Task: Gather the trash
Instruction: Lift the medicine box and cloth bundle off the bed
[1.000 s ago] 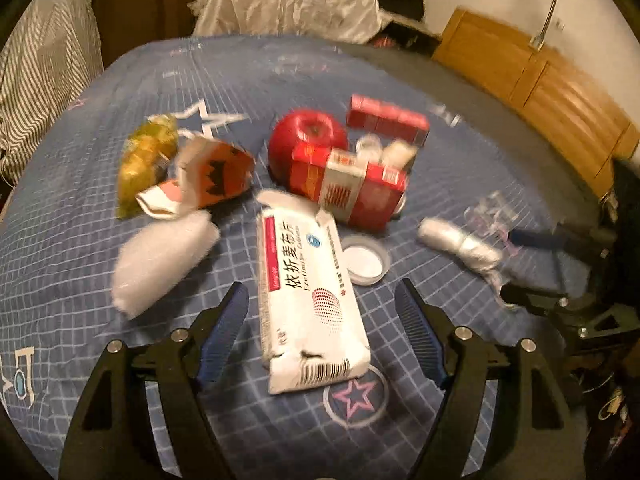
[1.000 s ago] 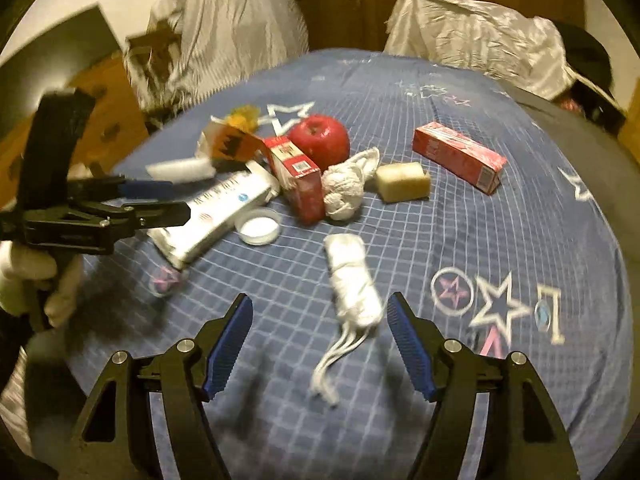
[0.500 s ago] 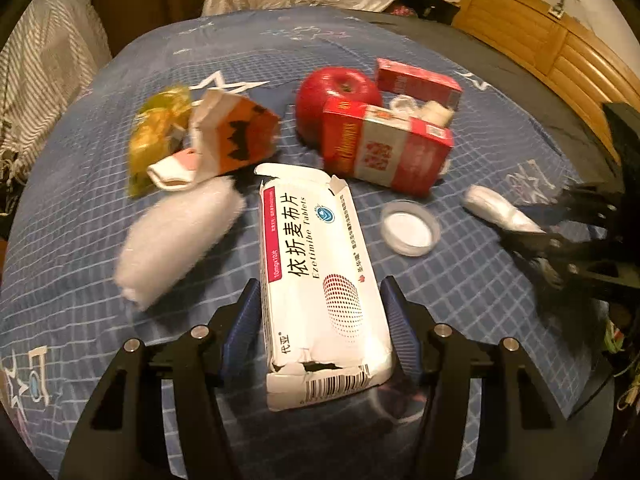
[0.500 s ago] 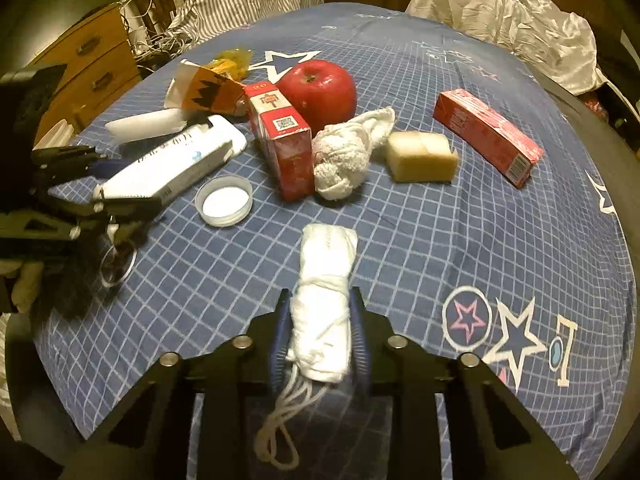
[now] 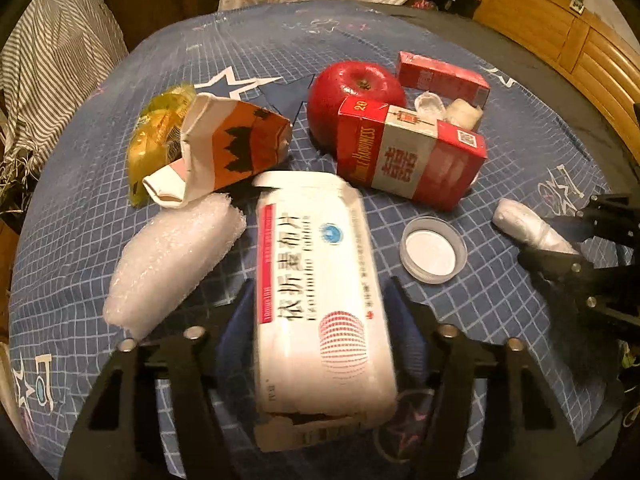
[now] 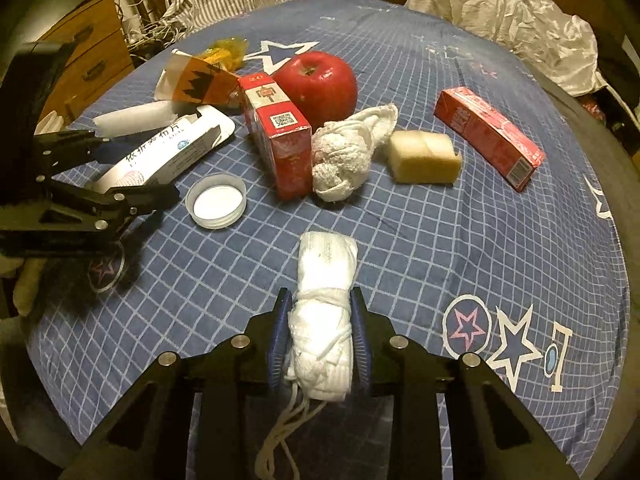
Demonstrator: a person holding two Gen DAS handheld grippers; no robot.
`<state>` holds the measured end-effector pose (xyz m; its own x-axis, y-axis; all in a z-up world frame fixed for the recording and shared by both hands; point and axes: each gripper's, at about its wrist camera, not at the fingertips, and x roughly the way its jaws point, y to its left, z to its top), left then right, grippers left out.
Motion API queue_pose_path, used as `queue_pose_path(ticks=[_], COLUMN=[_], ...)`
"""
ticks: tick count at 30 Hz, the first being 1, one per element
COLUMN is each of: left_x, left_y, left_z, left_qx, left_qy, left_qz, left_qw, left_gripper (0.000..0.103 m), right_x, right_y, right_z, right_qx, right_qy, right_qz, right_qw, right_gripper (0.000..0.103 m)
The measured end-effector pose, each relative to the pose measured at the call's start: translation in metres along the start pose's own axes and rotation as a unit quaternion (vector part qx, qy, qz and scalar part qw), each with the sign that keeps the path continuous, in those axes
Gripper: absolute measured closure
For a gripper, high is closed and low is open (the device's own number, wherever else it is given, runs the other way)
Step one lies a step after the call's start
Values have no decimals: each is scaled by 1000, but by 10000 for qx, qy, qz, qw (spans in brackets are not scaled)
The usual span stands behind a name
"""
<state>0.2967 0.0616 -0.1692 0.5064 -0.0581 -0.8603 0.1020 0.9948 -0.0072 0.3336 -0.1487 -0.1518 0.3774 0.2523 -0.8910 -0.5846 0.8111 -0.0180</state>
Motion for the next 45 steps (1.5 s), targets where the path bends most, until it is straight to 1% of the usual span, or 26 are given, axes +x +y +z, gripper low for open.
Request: queue_pose_path(ticks=[2,5,8,11,15,16,17,18,20,21,23,24,27,29,32,33,39,45], left_x=[-4,-15,-36,-63,-104,-114,-121,-134,-150,-162,-176,-182,-200,-204,-208,-210,-209,-215], left_y=[-1,-5,-9,-17,-28,-32,-35,-39,-43,-46,-50,-53,-63,-67,-70,-70,-70,-50], left_z=[-4,-13,-23,-36,-51,-55,-56,-60,-66,-70,-75,-77,-89,-95,-101,-104,-107,-109], left_qx=[-33,-20,-104,-180,-314,-334,-345,-366,-404,-429,-474,-479,-457,-496,-532,-527,-569,-669], left_qy=[-77,-254,-546,-948,-1572,-1725,-1841,-2031,-2311,-2506,-2744,-2866,-3234,-3377,-3505,-3550,-3558,-3601], left_qz=[45,126,178,252,336,365,388,415,452,480,491,516,614,619,639,656,615,689], left_qw=[10000,9996,9983,9950,9865,9838,9815,9776,9710,9659,9592,9555,9432,9379,9329,9311,9308,9280], left_gripper=[51,52,52,52,52,52,52,52,51,51,51,51,50,50,50,50,50,50], right_x=[-3,-12,-31,-62,-105,-121,-132,-145,-167,-179,-197,-205,-222,-227,-233,-234,-240,-239], right_y=[3,7,14,21,33,39,41,44,53,57,63,66,74,77,82,81,85,89], right_z=[-4,-12,-23,-34,-48,-53,-54,-59,-68,-73,-84,-91,-108,-116,-128,-126,-133,-117], right_qx=[36,193,380,648,887,926,943,966,999,1016,1068,1111,1213,1235,1275,1294,1272,1084], right_qy=[-140,-410,-849,-1446,-2201,-2477,-2648,-2869,-3177,-3396,-3651,-3808,-4069,-4122,-4161,-4177,-4188,-4158], right_qz=[-104,-96,-157,-259,-370,-417,-464,-533,-624,-704,-768,-811,-871,-872,-911,-919,-941,-832], right_qw=[9998,9989,9955,9870,9707,9635,9586,9516,9409,9324,9216,9143,9012,8985,8957,8946,8942,8991], right_gripper=[75,76,76,76,76,76,76,76,76,76,76,76,76,76,76,76,76,76])
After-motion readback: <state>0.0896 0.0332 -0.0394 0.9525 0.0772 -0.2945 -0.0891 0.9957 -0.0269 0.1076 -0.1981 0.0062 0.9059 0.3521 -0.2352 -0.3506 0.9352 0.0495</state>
